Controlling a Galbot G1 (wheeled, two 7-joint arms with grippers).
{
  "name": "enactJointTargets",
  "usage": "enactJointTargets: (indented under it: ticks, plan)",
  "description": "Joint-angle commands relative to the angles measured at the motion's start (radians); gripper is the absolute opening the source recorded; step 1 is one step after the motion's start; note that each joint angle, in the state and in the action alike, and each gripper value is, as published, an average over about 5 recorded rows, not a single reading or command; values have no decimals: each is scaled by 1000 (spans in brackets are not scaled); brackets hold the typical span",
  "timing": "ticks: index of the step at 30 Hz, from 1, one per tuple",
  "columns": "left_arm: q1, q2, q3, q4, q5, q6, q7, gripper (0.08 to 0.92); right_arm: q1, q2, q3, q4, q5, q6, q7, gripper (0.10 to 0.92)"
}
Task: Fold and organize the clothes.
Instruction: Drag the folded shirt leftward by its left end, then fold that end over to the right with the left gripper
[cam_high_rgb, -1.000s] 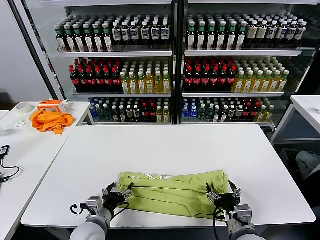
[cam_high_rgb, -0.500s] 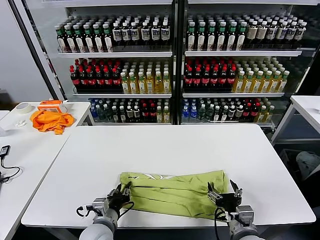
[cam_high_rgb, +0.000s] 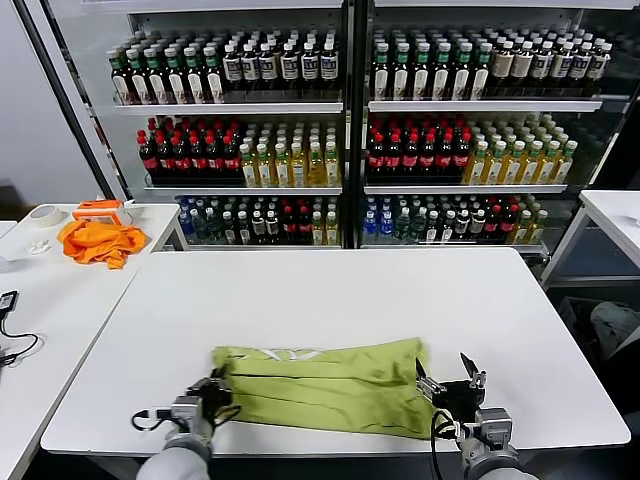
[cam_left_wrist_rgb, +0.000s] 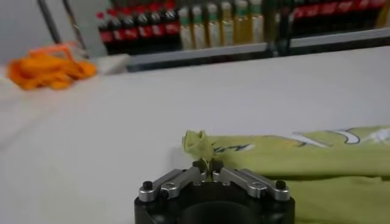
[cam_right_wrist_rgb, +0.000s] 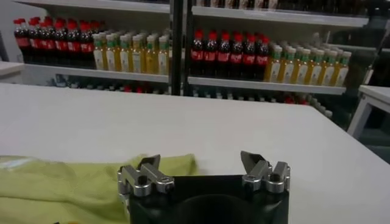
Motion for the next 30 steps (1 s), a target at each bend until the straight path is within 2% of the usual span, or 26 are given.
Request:
enactJointTargets:
  ticks: [1,6,10,13,17,22,30]
  plan:
    - [144,115,-331,-95,259,43,35,97,16,0,-4,1,-4,1,0,823]
    - [151,180,-446,-136,258,81,74,97,11,1,0,-1,-7,5,-3,823]
    - [122,175,-391,-212,69,113,60,98,0,5,13,-3,-11,7,-7,823]
    - [112,134,-278,-298,-162,116,45,99,-5,7,20,2,-15,6,-9,823]
    - [90,59,-84,-339,-201,117,76,101,-8,10,26,5,-21,4,-10,823]
    - [25,-30,67,-292,-170,116,138,102,-11,14,26,2,-29,4,-11,823]
    - [-76,-106,146,-178,-168,115,160,102,-14,17,29,-6,-37,5,-12,823]
